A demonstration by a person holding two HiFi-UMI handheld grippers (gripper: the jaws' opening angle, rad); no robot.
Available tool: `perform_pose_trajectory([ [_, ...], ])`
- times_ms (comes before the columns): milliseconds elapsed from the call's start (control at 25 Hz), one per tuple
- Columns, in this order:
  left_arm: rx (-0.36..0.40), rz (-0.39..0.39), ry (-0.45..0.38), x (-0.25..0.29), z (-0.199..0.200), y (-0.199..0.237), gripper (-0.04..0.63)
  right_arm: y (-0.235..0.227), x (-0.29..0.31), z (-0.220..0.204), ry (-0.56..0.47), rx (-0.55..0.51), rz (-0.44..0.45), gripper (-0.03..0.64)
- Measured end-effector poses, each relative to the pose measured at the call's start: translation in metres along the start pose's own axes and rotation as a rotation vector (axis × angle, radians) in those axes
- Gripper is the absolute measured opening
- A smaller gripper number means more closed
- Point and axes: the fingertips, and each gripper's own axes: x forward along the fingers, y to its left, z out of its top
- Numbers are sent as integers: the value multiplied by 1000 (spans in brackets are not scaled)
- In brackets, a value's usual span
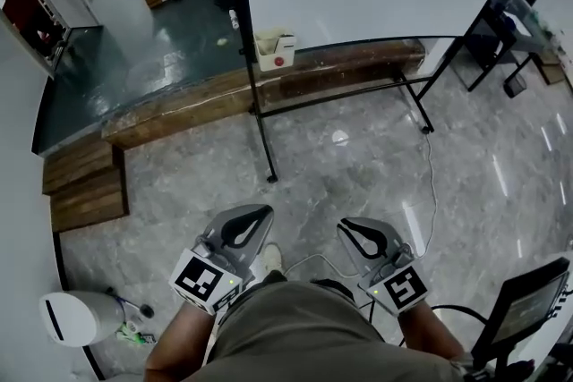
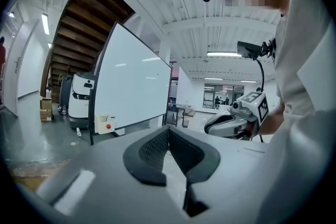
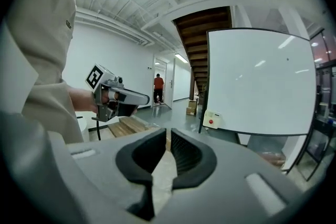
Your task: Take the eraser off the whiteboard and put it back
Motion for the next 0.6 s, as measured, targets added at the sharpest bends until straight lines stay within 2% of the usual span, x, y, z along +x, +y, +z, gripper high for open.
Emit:
perform_pose_trajectory([
  [240,44,-61,8,28,4,82,50,-15,61,16,-10,24,-64,29],
  [400,68,-58,31,62,2,124,78,-30,83,24,4,28,-71,29],
  [600,116,-61,64,123,3,170,125,-73,111,24,5,7,-81,29],
])
